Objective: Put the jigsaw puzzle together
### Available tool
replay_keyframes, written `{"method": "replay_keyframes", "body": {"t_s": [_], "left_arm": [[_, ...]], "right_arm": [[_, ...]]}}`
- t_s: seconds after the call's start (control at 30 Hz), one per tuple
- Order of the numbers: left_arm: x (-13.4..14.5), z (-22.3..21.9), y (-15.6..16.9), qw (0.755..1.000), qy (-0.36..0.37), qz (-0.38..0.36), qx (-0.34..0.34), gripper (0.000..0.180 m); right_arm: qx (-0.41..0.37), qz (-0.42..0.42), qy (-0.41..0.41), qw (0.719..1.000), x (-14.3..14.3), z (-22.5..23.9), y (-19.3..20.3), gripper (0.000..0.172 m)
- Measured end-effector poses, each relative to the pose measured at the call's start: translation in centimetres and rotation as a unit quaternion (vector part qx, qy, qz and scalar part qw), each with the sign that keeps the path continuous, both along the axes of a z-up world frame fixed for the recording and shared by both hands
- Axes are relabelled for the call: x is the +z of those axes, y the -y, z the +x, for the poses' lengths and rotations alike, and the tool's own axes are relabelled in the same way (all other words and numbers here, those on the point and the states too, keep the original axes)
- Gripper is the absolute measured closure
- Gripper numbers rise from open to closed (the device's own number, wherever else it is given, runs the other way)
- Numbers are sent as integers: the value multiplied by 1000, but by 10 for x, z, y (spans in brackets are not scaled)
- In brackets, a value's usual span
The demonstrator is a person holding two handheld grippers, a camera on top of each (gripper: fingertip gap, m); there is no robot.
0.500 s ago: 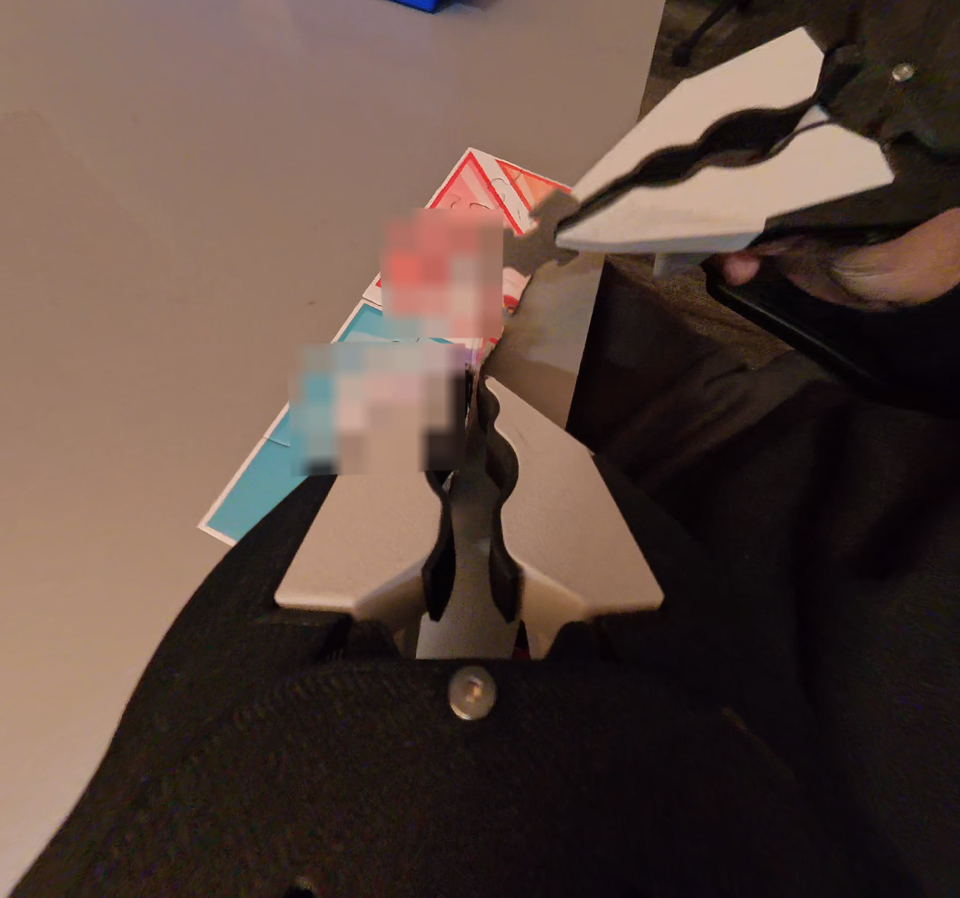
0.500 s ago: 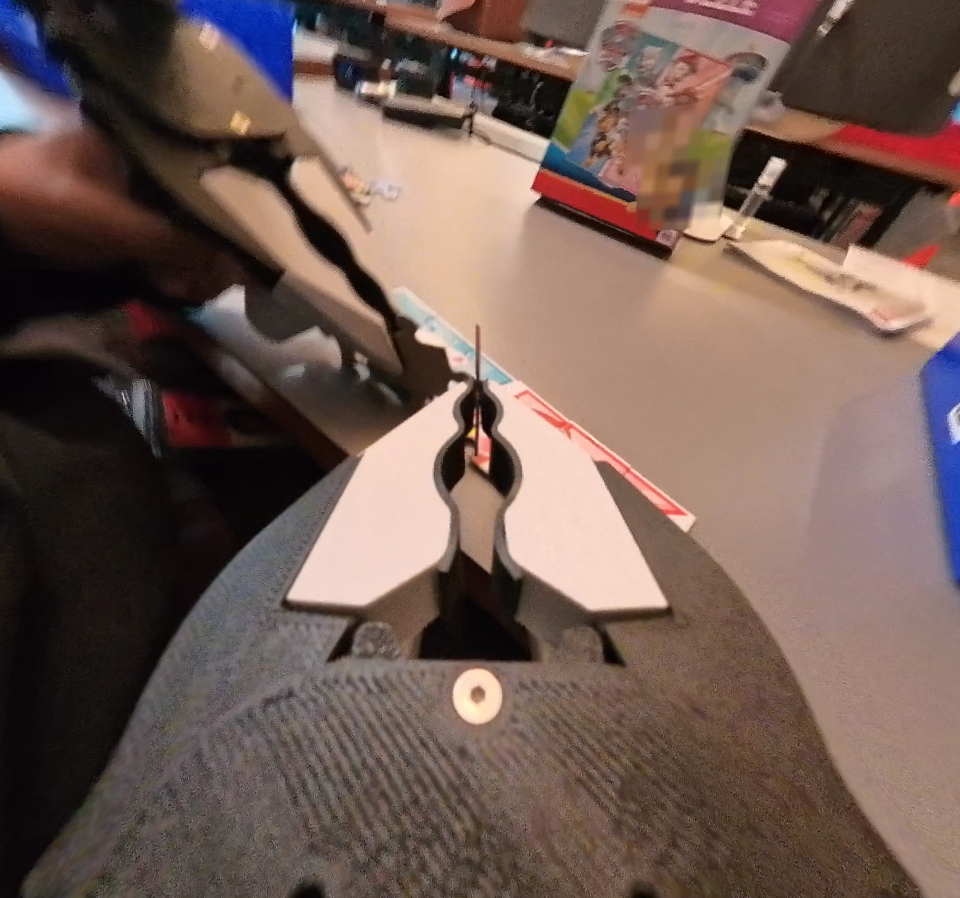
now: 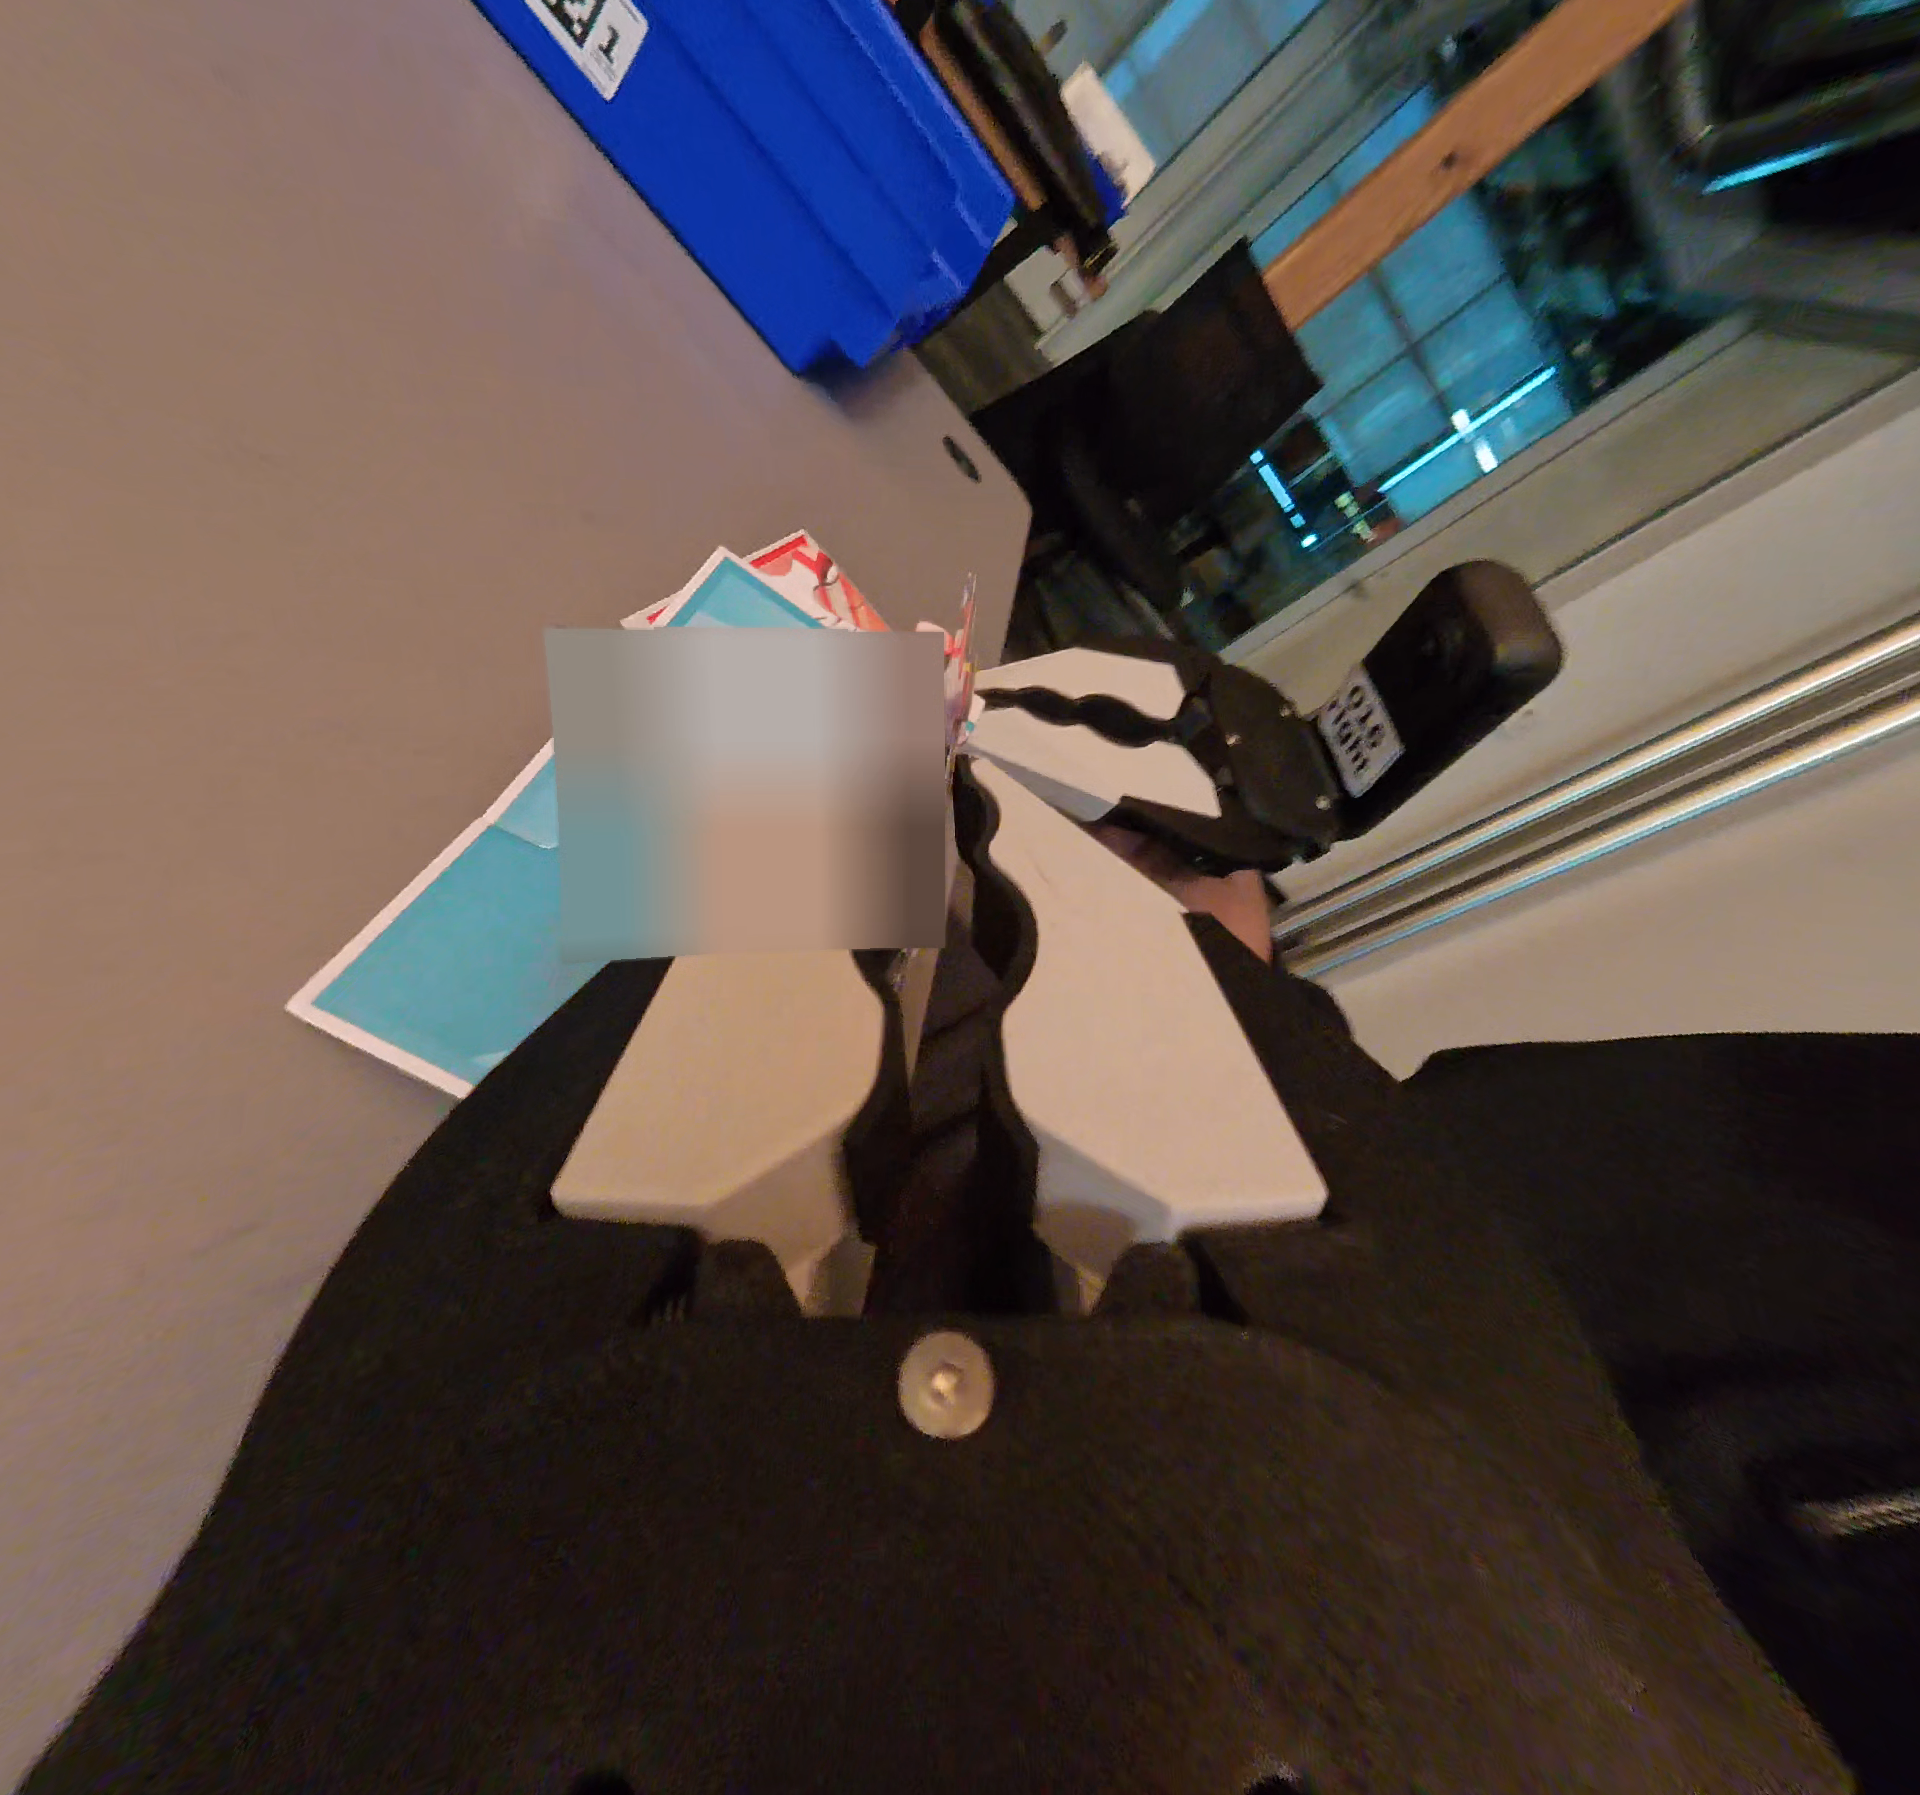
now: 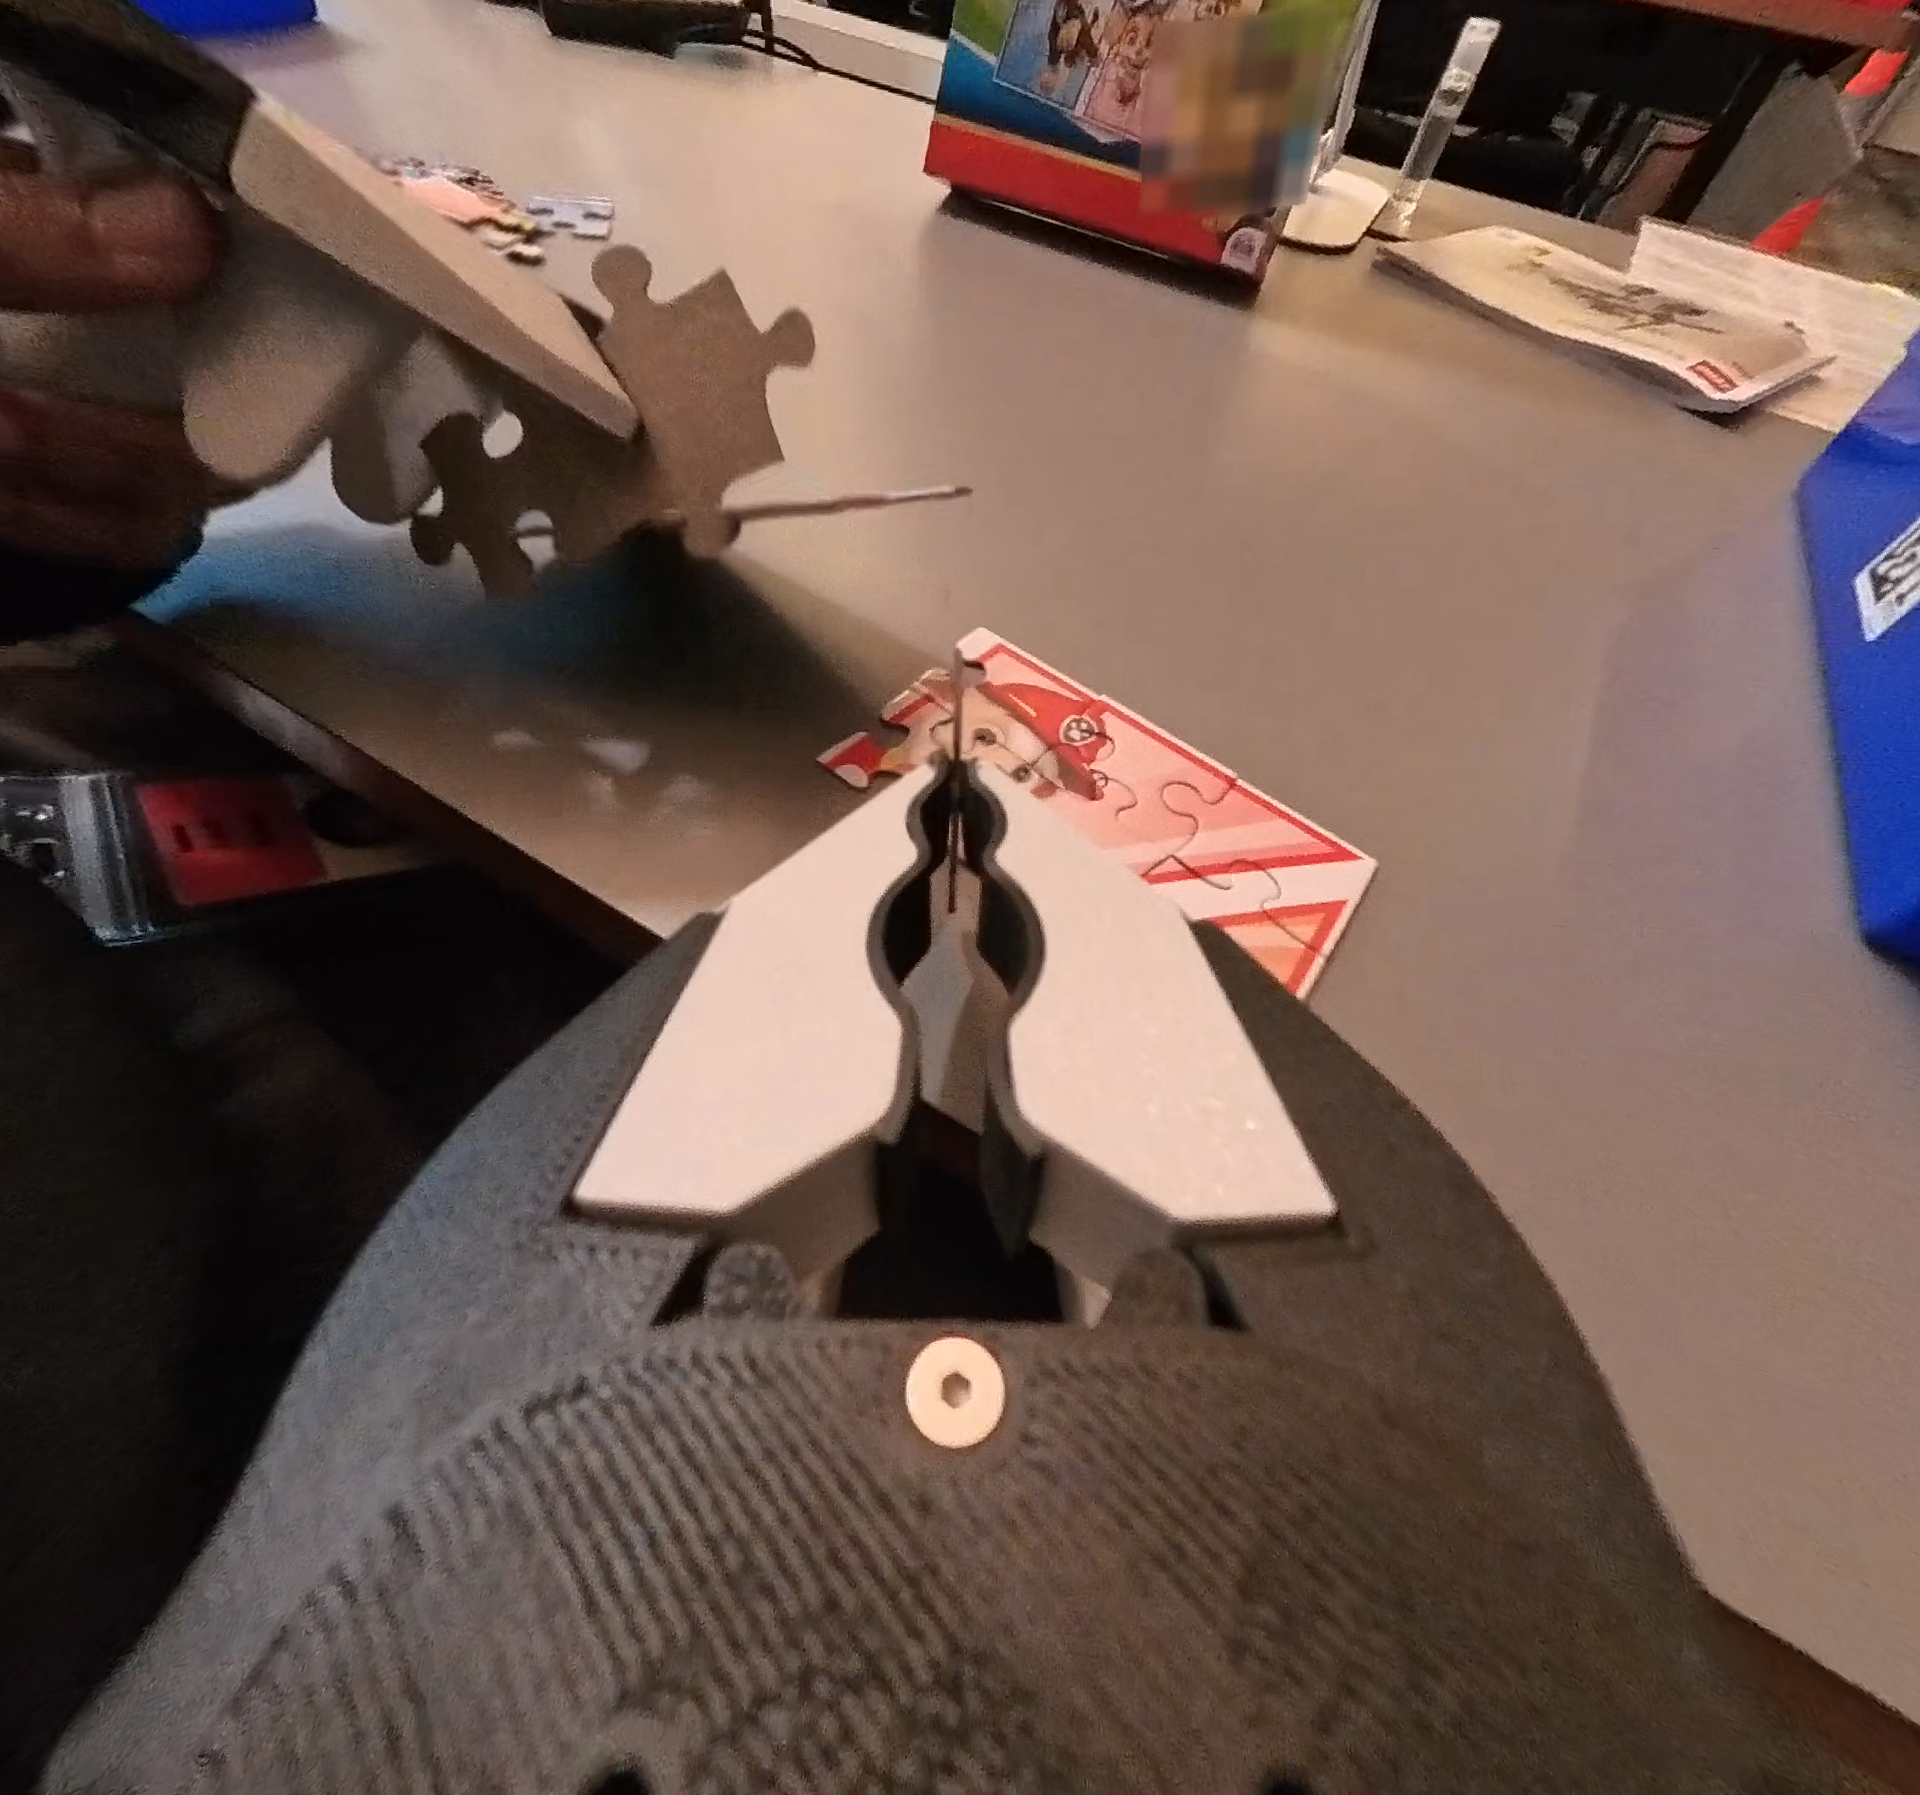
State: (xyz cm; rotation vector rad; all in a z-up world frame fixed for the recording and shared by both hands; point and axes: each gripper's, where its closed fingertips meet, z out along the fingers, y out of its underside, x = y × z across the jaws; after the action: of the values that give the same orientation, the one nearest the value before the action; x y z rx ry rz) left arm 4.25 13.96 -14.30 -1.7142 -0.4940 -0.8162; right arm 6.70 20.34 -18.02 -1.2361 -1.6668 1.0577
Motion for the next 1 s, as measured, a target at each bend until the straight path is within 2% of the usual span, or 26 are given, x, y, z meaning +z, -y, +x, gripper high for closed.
{"method": "replay_keyframes", "body": {"t_s": [0.13,0.2,0.43,0.53,0.67,0.8,0.87,0.93,1.0], "left_arm": [[23,-13,11,997,51,57,6,180],[33,-25,21,995,51,77,24,180],[68,-84,82,987,-34,93,127,180],[79,-91,100,984,-77,90,135,180],[70,-78,97,982,-151,46,99,180],[65,-74,82,967,-222,36,119,180],[49,-53,62,968,-239,16,75,180],[31,-50,50,954,-286,-24,82,180],[30,-61,50,923,-361,-47,124,180]], "right_arm": [[-2,8,0,1000,0,-1,-2,172],[10,8,-12,1000,4,-1,1,172],[47,44,-75,995,35,-7,19,172],[65,58,-86,992,48,-18,30,172],[92,98,-103,986,70,-37,48,172],[82,158,-127,976,94,-51,50,172],[75,160,-140,974,107,-56,49,172],[74,147,-149,975,115,-59,48,172],[70,146,-153,975,120,-61,46,172]]}}
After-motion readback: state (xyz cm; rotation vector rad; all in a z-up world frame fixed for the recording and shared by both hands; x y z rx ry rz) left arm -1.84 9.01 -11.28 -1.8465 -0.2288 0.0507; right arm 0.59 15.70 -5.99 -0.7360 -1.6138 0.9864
